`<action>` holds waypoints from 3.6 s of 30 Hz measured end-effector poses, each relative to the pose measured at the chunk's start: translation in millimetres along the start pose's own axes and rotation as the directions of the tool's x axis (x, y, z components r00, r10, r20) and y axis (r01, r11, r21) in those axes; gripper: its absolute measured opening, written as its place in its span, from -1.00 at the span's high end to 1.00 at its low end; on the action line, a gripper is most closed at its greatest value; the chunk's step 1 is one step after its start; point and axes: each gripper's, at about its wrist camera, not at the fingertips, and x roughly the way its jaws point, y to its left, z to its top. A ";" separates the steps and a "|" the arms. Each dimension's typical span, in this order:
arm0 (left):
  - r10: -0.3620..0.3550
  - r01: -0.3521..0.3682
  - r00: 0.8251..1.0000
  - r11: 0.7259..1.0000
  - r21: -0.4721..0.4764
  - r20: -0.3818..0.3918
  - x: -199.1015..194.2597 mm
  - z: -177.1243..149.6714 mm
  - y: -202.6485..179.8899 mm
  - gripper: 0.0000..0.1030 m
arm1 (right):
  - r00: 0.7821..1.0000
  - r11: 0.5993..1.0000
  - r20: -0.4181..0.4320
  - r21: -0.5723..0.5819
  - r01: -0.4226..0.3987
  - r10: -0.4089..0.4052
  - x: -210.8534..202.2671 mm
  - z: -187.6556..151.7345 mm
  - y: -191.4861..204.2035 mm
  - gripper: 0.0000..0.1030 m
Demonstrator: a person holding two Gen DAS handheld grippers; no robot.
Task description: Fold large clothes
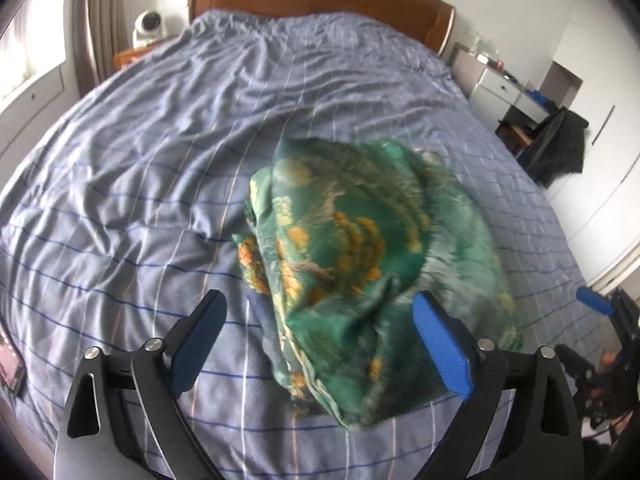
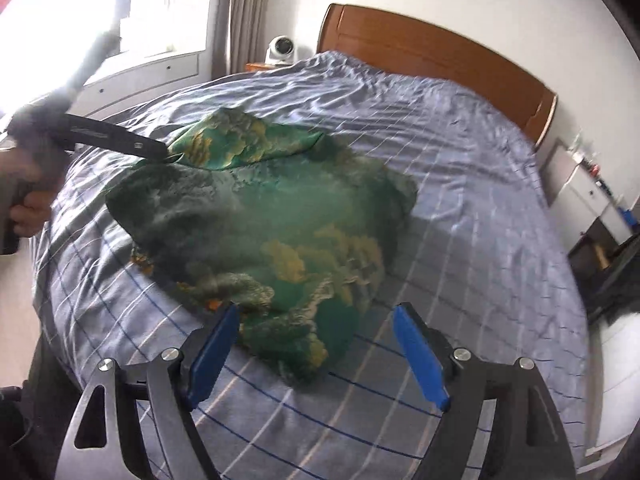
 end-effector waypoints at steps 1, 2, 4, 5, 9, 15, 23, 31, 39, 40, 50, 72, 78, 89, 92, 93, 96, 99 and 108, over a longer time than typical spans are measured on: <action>0.010 -0.010 1.000 1.000 0.011 0.011 -4.1 -1.2 -4.4 -0.89 | 1.000 1.000 0.003 -0.003 0.011 -0.011 -1.7 0.0 -0.7 -0.58; 0.019 -0.020 1.000 1.000 0.021 0.020 -7.3 -3.0 -7.7 -0.90 | 1.000 1.000 0.005 -0.007 0.023 -0.023 -2.7 0.2 -1.5 -0.58; 0.035 -0.036 0.999 0.999 0.029 0.034 -13.2 -5.2 -12.6 -0.90 | 0.999 0.999 0.005 -0.008 0.039 -0.039 -3.9 0.5 -2.6 -0.58; 0.034 -0.035 0.999 0.999 0.027 0.040 -15.1 -5.5 -13.5 -0.90 | 0.999 0.999 0.003 -0.006 0.043 -0.043 -5.2 0.3 -4.2 -0.58; -0.006 0.007 0.999 1.000 -0.020 0.054 -29.8 -5.7 -6.4 -0.90 | 0.999 0.999 0.019 0.032 0.032 -0.032 -15.2 -1.5 -16.9 -0.58; 0.078 -0.074 0.996 0.992 -0.102 0.040 -35.6 -8.9 13.4 -0.90 | 0.997 0.996 0.070 0.093 0.015 -0.022 -31.3 -13.4 -49.6 -0.58; 0.066 -0.065 0.998 0.995 -0.073 0.017 -26.7 -16.3 8.4 -0.90 | 0.988 0.994 0.142 0.073 -0.077 0.066 -32.8 -25.2 -64.7 -0.58; -0.039 0.038 0.999 0.995 -0.097 -0.002 -22.4 4.7 13.7 -0.90 | 0.987 0.983 0.098 0.120 -0.141 0.130 -25.1 -23.3 -69.4 -0.58; -0.228 0.185 0.967 0.938 -0.293 -0.118 46.7 26.5 42.7 -0.90 | 0.978 0.951 0.072 0.230 -0.207 0.196 -6.2 -15.5 -83.8 -0.58; -0.228 0.169 0.962 0.931 -0.325 -0.151 62.3 22.1 48.5 -0.90 | 0.974 0.944 0.074 0.241 -0.224 0.213 -1.9 -11.9 -85.7 -0.58; -0.385 0.265 0.902 0.850 -0.455 -0.194 130.9 -28.0 72.9 -0.99 | 0.892 0.799 0.039 0.430 -0.421 0.450 89.7 -5.4 -120.6 -0.58; -0.384 0.365 0.923 0.895 -0.257 -0.029 96.6 26.5 16.2 -0.10 | 0.903 0.879 0.149 0.211 -0.427 0.403 116.4 38.4 -84.3 -0.30; -0.354 0.352 0.935 0.919 -0.181 0.019 135.7 100.9 -12.7 -0.11 | 0.911 0.894 0.199 0.202 -0.399 0.361 141.7 85.7 -140.7 -0.30; -0.276 0.251 0.961 0.915 -0.316 -0.035 214.6 82.7 8.4 -0.77 | 0.928 0.807 0.081 0.469 -0.358 0.364 263.1 58.7 -212.8 -0.60; -0.181 0.179 0.983 0.955 -0.236 0.014 168.7 79.2 6.0 -0.76 | 0.942 0.783 0.117 0.530 -0.327 0.314 244.3 49.2 -221.6 -0.71; -0.133 0.139 0.990 0.972 -0.189 0.045 149.2 76.0 0.3 -0.76 | 0.949 0.799 0.124 0.515 -0.311 0.290 237.0 49.7 -223.4 -0.71; 0.037 -0.031 0.989 0.998 -0.046 0.143 95.0 61.4 -23.7 -0.95 | 0.970 0.875 0.173 0.425 -0.231 0.172 193.3 44.2 -217.1 -0.71; 0.196 -0.202 0.948 0.979 -0.003 0.252 49.8 41.5 -50.2 -0.99 | 0.971 0.929 0.237 0.348 -0.123 0.039 140.9 35.3 -200.4 -0.71; 0.356 -0.385 0.871 0.923 0.018 0.338 19.9 25.1 -124.3 -0.99 | 0.950 0.955 0.293 0.295 0.018 -0.108 54.7 1.2 -166.6 -0.72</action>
